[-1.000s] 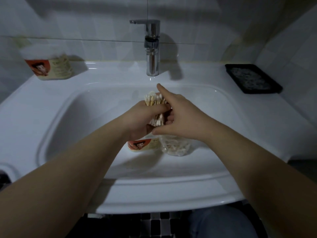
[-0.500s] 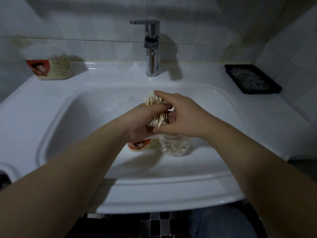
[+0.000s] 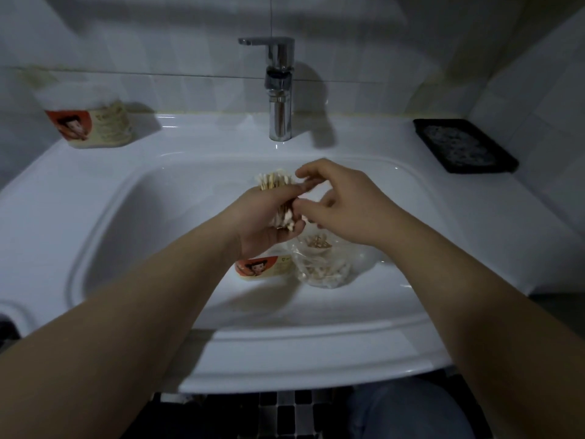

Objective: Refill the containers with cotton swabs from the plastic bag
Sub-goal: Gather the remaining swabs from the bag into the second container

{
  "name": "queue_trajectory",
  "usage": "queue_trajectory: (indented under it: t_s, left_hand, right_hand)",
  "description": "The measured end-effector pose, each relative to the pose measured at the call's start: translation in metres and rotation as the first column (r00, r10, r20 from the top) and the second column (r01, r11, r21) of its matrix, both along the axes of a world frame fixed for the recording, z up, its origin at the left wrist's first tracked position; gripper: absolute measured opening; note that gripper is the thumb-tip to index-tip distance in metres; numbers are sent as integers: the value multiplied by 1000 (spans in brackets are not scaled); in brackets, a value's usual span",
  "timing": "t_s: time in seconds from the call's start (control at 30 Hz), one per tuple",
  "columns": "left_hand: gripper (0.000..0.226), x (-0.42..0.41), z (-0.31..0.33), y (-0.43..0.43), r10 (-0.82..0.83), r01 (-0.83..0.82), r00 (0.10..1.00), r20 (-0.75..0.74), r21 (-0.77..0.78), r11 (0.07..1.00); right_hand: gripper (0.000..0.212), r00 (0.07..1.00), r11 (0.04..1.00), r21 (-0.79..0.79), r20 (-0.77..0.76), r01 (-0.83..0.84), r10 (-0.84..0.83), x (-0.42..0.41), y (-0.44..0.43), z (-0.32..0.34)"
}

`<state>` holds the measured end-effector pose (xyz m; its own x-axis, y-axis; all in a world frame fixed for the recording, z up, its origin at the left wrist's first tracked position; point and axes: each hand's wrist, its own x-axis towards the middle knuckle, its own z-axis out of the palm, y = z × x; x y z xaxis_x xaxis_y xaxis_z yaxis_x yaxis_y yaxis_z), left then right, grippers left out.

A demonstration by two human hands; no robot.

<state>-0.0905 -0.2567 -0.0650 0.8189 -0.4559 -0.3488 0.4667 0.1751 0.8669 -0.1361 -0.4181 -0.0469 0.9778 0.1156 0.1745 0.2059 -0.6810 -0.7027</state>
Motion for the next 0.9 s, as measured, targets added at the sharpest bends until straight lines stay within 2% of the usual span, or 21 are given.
queue_trajectory:
  t_s: [0.07,0.13,0.23,0.3,0.43,0.53,0.6,0.7,0.8,0.9]
  left_hand:
    - [9,4,-1,2,71,-71,997,14,-12,997]
    - [10,6,-3,3,100,-100,993,59,-7,995]
    - [11,6,-4,4,100,-101,989,109,6,995]
    - [9,6,-5,3,81,-82,990,116,6,997]
    - [7,5,-7,3,25,-30,991,132,35,999]
    - [7,5,-9,4,-4,-5,989,145,67,998]
    - [7,4,-9,3,-22,10,988,154,83,996]
    - [6,3,-10,3,-42,26,985,165,99,995]
    - [5,3,-11,4,-58,39,984,168,113,993]
    - [5,3,-11,4,-81,56,979,185,136,989]
  right_hand:
    - [16,997,998,13,-48,66,-65,1,-3,1]
    - [17,988,986,-158,-137,55,-77,2,-6,-1]
    - [17,954,869,-482,-296,-114,-40,2,-7,-9]
    - [18,925,804,-564,-377,-186,-51,0,-7,-11]
    - [23,898,765,-602,-434,-229,-73,0,-3,-8]
    - [6,897,749,-613,-438,-250,-59,2,1,-11]
    - [21,870,707,-628,-491,-324,-37,3,1,-10]
    - [26,826,669,-623,-563,-405,-24,3,2,-9]
    - [22,845,646,-652,-534,-398,-18,4,1,-13]
    - [12,883,678,-658,-469,-328,-28,7,-1,-17]
